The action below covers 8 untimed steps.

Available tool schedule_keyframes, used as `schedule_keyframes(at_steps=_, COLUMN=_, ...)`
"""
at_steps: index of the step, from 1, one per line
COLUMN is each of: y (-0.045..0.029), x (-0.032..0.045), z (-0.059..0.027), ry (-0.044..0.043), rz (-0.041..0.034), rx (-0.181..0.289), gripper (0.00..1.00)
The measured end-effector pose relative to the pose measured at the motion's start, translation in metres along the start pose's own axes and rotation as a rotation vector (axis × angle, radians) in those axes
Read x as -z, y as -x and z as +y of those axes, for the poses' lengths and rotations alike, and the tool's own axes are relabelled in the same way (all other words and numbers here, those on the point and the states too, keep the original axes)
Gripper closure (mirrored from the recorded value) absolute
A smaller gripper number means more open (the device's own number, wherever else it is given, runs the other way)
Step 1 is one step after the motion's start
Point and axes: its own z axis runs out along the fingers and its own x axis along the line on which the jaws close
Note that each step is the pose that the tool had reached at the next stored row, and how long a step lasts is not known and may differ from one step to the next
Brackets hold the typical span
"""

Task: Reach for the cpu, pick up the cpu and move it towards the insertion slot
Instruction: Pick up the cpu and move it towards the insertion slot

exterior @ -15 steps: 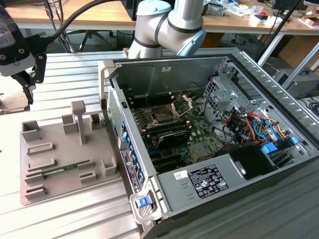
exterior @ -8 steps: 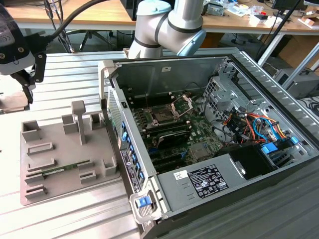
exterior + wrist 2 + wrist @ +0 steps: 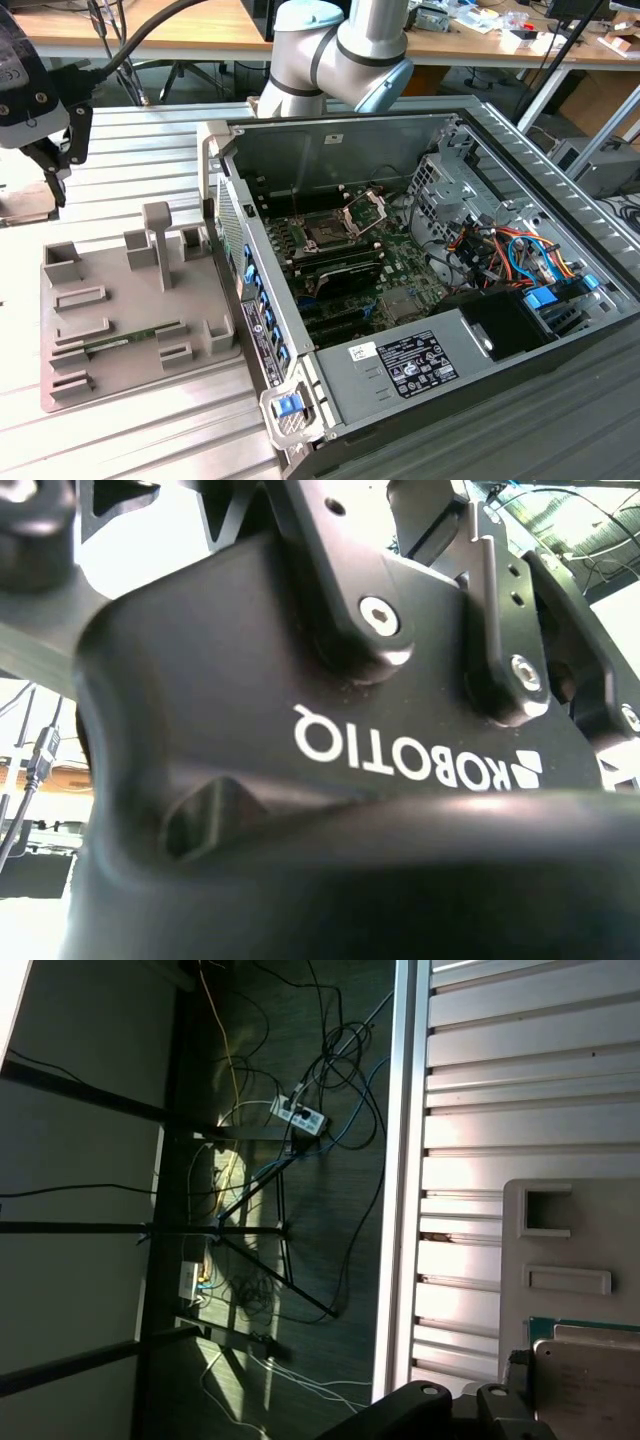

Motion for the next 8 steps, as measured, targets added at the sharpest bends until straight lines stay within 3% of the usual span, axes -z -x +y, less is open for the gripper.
schedule_keyframes(at_steps=8, y=0.0, x=0.0027, z=0.0001, ry=0.0, rz=0.0, rx=0.0, gripper=0.46)
